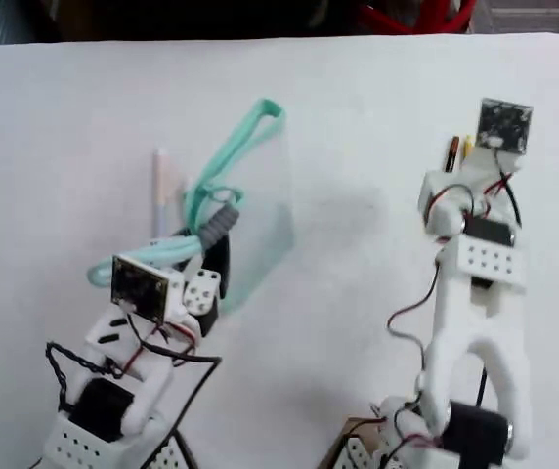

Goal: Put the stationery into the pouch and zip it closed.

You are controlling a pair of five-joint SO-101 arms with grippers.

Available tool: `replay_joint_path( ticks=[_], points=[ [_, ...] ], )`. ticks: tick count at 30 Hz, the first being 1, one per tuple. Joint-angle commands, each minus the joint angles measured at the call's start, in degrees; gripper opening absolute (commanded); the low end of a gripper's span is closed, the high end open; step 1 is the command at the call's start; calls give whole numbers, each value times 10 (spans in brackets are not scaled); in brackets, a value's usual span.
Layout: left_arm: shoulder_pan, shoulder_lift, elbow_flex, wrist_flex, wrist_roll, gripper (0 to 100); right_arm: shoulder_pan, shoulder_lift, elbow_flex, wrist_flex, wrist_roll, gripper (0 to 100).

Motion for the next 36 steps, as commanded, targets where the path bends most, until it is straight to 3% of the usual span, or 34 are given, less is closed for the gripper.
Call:
replay_joint_path(
  ticks=[1,5,15,36],
  points=[
    [-2,3,13,-4,-11,24,34,76,-106,26,-25,85],
    [1,3,38,-44,-40,24,39,190,-191,47,-20,193],
    [63,3,78,-84,-114,24,67,426,-406,116,-20,177],
    [63,3,78,-84,-113,25,54,652,-651,118,-19,162]
  ],
)
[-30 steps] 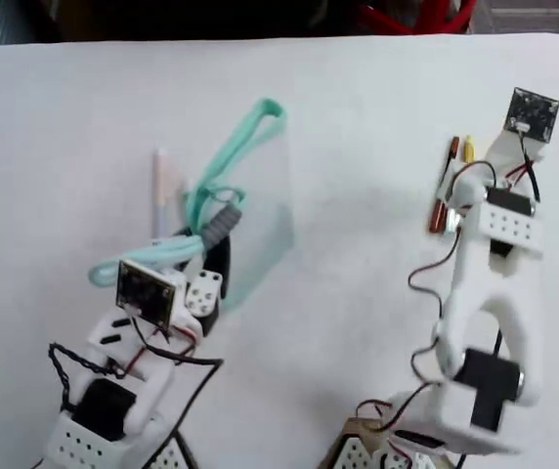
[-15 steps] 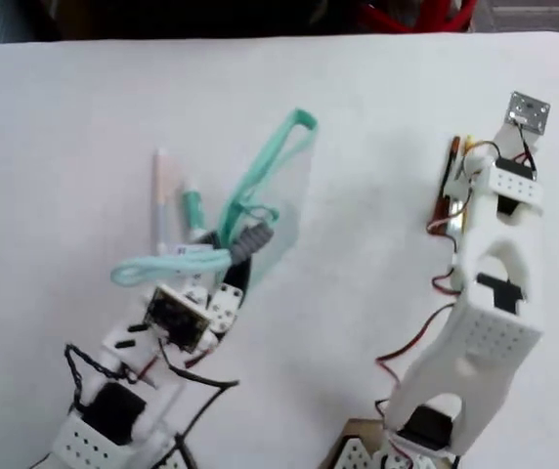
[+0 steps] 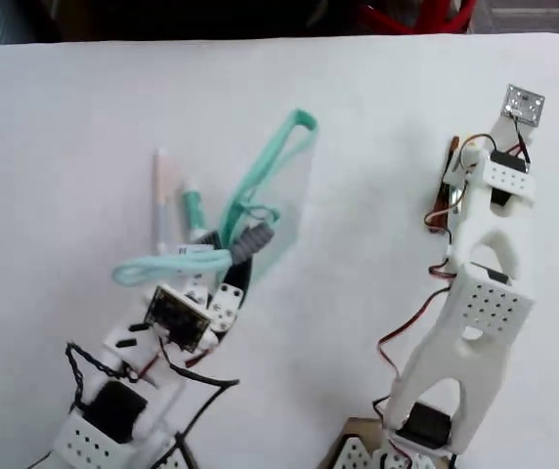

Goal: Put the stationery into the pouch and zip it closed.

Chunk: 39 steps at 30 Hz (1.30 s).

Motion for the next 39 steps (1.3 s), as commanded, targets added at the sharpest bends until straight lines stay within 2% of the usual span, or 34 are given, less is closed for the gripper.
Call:
replay_joint_path(
  ticks=[1,4,7,10,13,23,33,39],
  points=[
    [7,4,14,-1,-4,26,-6,14,-40,2,-3,135],
    [7,4,14,-1,-4,26,-7,22,-43,13,-2,13],
    [7,4,14,-1,-4,26,-10,22,-43,14,40,41],
    [5,4,13,-1,-4,26,-14,22,-43,15,103,16],
    [5,4,12,-1,-4,26,-15,11,-53,54,128,17],
    [3,4,12,-1,-4,27,-16,-103,-120,232,127,17],
    [3,4,12,-1,-4,27,-28,-322,-117,340,124,17],
    [3,4,13,-1,-4,26,-70,-465,-103,407,59,17]
  ],
)
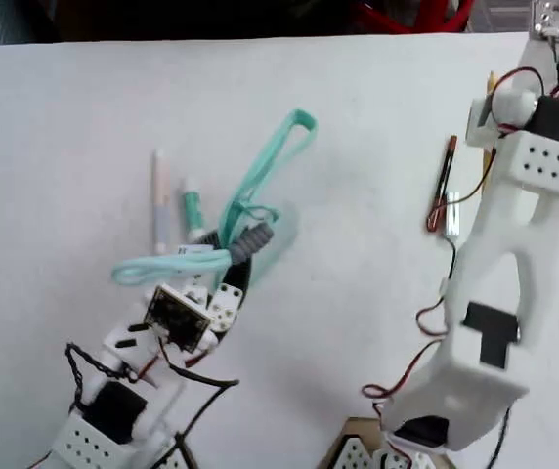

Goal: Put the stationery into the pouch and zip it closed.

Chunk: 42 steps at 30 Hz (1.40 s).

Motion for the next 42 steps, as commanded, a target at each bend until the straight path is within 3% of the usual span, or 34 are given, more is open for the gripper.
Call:
replay_joint_path(
  ticks=[1,10,19,23,29,35,42],
  points=[
    [3,4,13,-1,-3,26,-34,-116,6,12,-28,17],
    [3,4,12,-1,-3,26,-198,-441,319,-117,-25,17],
    [3,4,13,-1,-3,25,-354,-720,638,-480,-2,17],
    [3,4,13,-1,-4,26,-396,-705,685,-606,-1,17],
    [3,4,11,-1,-4,26,-400,-580,636,-725,-1,17],
    [3,4,11,-1,-4,26,-400,-508,543,-704,-1,17],
    [2,4,11,-1,-4,27,-422,-505,562,-698,-2,17]
  ],
)
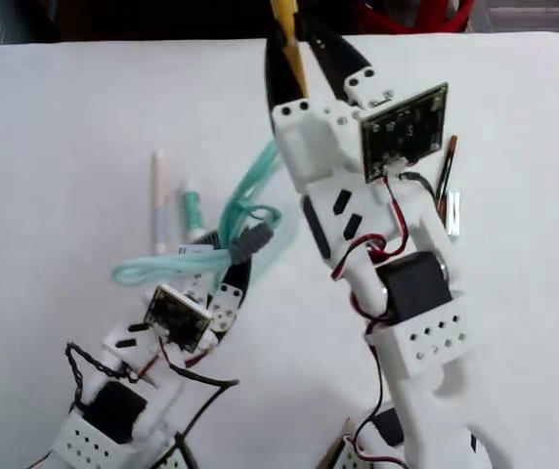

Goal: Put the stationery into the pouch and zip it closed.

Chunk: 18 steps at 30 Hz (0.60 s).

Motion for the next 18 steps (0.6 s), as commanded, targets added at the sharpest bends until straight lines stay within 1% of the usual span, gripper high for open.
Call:
replay_joint_path(
  ticks=[1,8,15,18],
  points=[
    [2,4,11,-1,-4,27,-10,7,10,2,6,17],
    [2,4,12,-1,-4,27,-9,13,98,-57,6,17],
    [2,4,11,-3,-4,27,6,9,119,-50,6,17],
    [1,4,13,-17,-4,27,17,-16,127,-17,6,17]
  ],
)
